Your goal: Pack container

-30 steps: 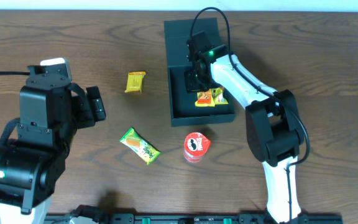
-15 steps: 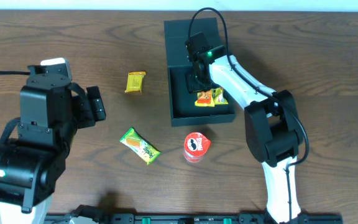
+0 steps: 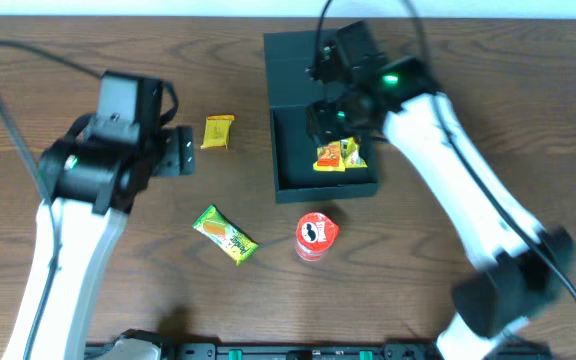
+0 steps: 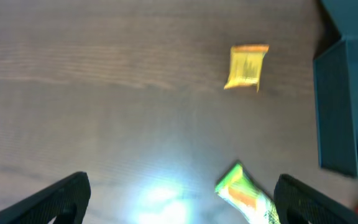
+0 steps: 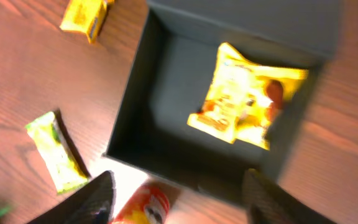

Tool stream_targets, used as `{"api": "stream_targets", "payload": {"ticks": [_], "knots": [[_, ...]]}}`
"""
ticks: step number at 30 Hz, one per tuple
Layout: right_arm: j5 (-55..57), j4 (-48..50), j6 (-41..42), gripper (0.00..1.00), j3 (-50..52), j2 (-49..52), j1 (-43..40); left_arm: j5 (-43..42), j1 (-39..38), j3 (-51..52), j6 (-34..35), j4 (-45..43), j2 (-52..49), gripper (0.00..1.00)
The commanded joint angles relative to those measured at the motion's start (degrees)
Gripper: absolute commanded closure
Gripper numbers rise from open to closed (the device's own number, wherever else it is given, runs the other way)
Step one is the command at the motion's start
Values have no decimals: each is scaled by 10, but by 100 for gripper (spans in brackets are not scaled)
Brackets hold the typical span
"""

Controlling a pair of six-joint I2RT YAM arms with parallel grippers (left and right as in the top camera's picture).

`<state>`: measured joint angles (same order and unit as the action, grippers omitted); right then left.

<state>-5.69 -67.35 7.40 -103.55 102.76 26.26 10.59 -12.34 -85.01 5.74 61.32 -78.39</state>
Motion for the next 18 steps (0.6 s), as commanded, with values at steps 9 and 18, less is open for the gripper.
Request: {"api": "stream_targets", "payload": {"ticks": [9,18], "knots": [[104,-165,-21,1,-3,-77,-60,-90,0,-11,-63,-230,-211,1],[104,-184,-16,1,-2,-78,-111,-92,0,-11,-69,-316,-332,6]]}}
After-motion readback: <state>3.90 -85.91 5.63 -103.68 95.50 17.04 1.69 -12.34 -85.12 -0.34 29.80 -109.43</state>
